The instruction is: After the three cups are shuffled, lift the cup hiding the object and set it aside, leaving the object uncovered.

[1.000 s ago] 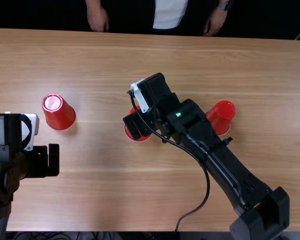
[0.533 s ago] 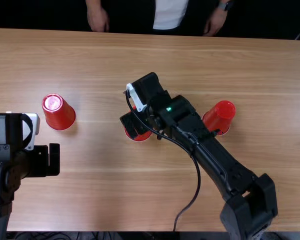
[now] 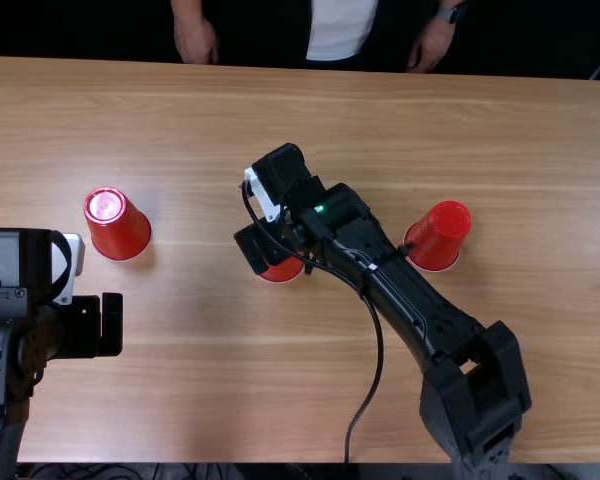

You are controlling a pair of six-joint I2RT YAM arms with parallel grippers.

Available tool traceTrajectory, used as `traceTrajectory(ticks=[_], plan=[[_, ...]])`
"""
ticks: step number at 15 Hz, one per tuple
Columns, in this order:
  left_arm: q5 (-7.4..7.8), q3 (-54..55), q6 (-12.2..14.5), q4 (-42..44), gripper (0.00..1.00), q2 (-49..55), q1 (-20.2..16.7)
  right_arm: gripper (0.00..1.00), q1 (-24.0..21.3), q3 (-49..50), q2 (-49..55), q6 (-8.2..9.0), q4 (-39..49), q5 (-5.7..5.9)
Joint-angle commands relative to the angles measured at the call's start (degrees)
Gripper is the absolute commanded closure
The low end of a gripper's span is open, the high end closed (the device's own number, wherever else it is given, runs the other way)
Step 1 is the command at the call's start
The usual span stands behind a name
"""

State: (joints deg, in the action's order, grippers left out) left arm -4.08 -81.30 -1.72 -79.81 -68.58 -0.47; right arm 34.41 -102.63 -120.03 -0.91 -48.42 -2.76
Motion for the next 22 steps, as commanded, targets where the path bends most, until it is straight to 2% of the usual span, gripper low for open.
traceTrajectory(ticks=[1, 2, 3, 4, 5, 7, 9, 13, 20, 22], plan=[[0.38, 0.7, 0.1, 0.1, 0.00, -0.2, -0.3, 0.00, 0.4, -1.6, -1.5, 0.49, 0.1, 0.34], [0.38, 0.7, 0.1, 0.1, 0.00, -0.2, -0.3, 0.03, 0.4, -1.6, -2.2, 0.49, 0.1, 0.34], [0.38, 0.7, 0.1, 0.1, 0.00, -0.2, -0.3, 0.25, 0.5, -1.5, -2.5, 0.49, 0.0, 0.44], [0.38, 0.7, 0.1, 0.1, 0.00, -0.2, -0.3, 0.40, 0.5, -1.3, -2.5, 0.49, -0.4, 0.44], [0.38, 0.7, 0.1, 0.1, 0.00, -0.2, -0.3, 0.46, 0.5, -0.9, -2.5, 0.49, -0.7, 0.44], [0.38, 0.7, 0.1, 0.1, 0.00, -0.2, -0.3, 0.69, 0.5, -0.7, -2.5, 0.49, -0.8, 0.34], [0.38, 0.7, 0.1, 0.1, 0.00, -0.2, -0.3, 0.82, 0.6, -0.6, -2.4, 0.49, -0.9, 0.34], [0.38, 0.7, 0.1, 0.1, 0.00, -0.2, -0.3, 0.96, 0.7, -0.6, -1.2, 0.59, -1.0, 0.02], [0.17, 0.7, 0.0, 0.1, 0.00, 0.0, -0.4, 0.96, 0.0, 1.8, 14.7, 0.80, -1.1, 0.23], [0.17, 0.6, 0.0, 0.1, 0.00, 0.1, -0.4, 0.95, -1.6, 4.1, 18.9, 0.70, -1.1, 0.44]])
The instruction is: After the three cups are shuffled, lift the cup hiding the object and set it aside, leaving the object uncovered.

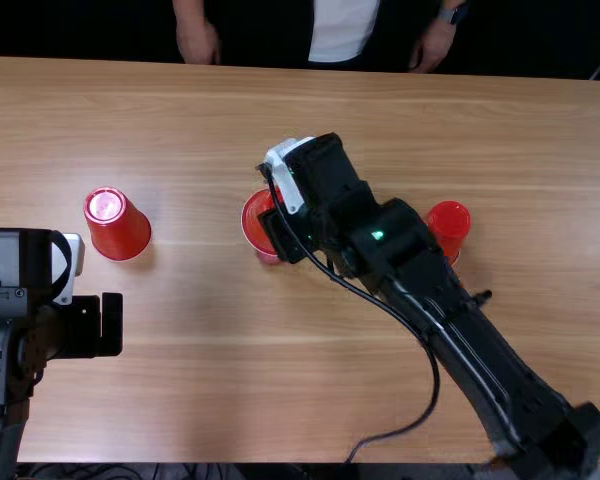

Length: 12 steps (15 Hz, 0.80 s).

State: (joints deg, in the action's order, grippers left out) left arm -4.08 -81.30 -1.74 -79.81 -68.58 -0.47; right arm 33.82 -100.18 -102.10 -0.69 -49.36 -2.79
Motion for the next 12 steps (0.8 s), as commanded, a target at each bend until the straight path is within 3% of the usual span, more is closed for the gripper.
traceTrajectory(ticks=[1, 6, 12], plan=[[0.17, 0.6, 0.1, 0.1, 0.00, 0.1, -0.4, 0.95, -2.7, 3.5, 3.8, 0.37, -0.2, 0.57], [0.17, 0.4, 0.1, 0.0, 0.00, 0.3, -0.3, 0.95, -7.5, 15.1, 12.3, 0.48, 0.3, 0.89], [0.07, 0.3, 0.1, -0.2, 0.00, 0.5, -0.1, 0.93, -7.6, 26.7, 12.0, 0.48, 1.0, 0.78]])
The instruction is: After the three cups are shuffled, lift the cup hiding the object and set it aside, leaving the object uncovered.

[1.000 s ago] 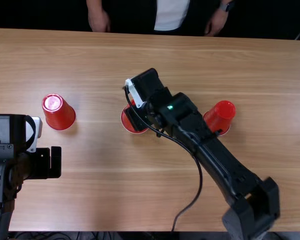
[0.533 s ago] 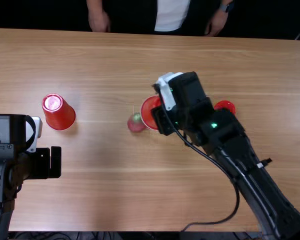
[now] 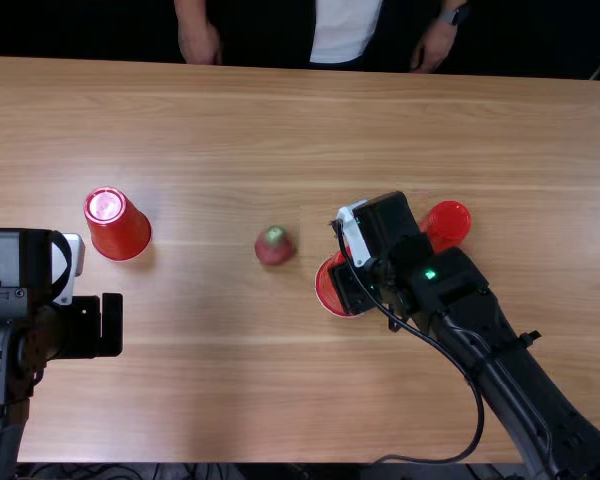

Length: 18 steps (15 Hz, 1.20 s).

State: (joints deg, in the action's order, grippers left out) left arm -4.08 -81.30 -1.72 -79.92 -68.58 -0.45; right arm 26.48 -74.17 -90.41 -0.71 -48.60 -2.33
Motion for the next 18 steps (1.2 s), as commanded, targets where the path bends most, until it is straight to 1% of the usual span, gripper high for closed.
traceTrajectory(ticks=[1, 3, 5, 6, 8, 14, 18], plan=[[0.17, 0.3, 0.0, -0.1, 0.00, 0.6, -0.1, 0.93, -0.2, 1.2, 0.0, 0.50, 0.2, 0.32], [0.07, 0.3, 0.0, -0.1, 0.00, 0.6, 0.1, 0.91, -0.2, 2.5, -2.1, 0.50, 0.2, 0.32], [0.07, 0.3, 0.0, -0.1, 0.00, 0.6, 0.1, 0.77, -0.3, 3.9, -3.7, 0.50, 0.3, 0.43], [0.07, 0.3, 0.0, -0.1, 0.00, 0.6, 0.1, 0.63, -0.2, 4.7, -3.9, 0.50, 0.7, 0.43], [0.07, 0.3, 0.0, -0.1, 0.00, 0.6, 0.1, 0.01, -0.1, 5.5, -4.0, 0.39, 1.2, 0.53], [0.28, -0.8, 0.0, -0.1, 0.00, 0.2, 0.2, 0.00, -0.4, 4.7, -3.2, 0.39, 1.2, 0.32], [0.60, -1.1, 0.0, 0.1, 0.00, 0.4, 0.3, 0.00, -0.5, 4.1, 2.7, 0.50, 1.5, 0.32]])
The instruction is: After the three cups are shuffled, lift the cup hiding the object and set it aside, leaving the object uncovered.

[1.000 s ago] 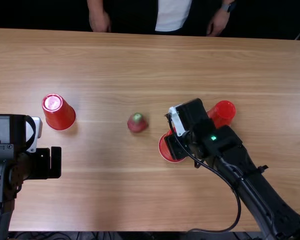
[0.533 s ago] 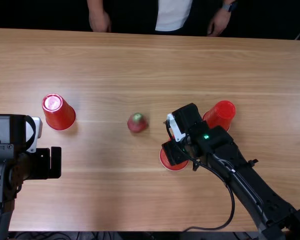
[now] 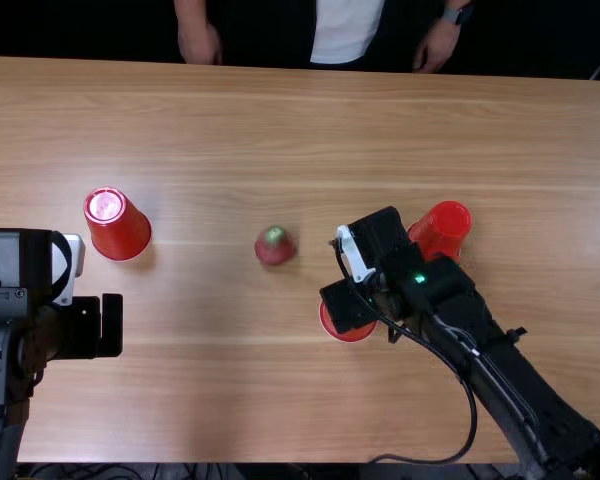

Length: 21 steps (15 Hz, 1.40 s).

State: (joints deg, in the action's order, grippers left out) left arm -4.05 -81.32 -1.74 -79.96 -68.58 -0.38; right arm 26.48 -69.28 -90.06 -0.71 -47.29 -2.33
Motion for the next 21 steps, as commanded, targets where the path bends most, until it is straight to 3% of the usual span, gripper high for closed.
traceTrajectory(ticks=[1, 5, 10, 18, 21], plan=[[0.57, -1.2, -0.1, 0.1, 0.00, 0.5, 0.3, 0.00, -0.7, -2.0, 3.6, 0.50, 0.1, 0.32], [2.37, -1.1, -0.4, 0.3, 0.00, 0.7, 0.6, 0.00, -5.9, -3.2, 11.1, 0.39, -0.1, 0.43], [2.37, -0.7, -0.5, 2.7, 0.00, 3.2, 0.6, 0.00, -15.3, -1.8, 23.9, 0.18, -4.1, 0.43], [2.37, 7.2, -0.8, 7.8, 0.00, 11.2, 0.5, 0.00, -25.5, 11.4, 44.9, 0.29, -5.1, 0.53], [2.47, 13.8, -5.6, 15.0, 0.00, 18.5, 0.5, 0.00, -28.5, 16.4, 54.8, 0.18, -5.3, 0.43]])
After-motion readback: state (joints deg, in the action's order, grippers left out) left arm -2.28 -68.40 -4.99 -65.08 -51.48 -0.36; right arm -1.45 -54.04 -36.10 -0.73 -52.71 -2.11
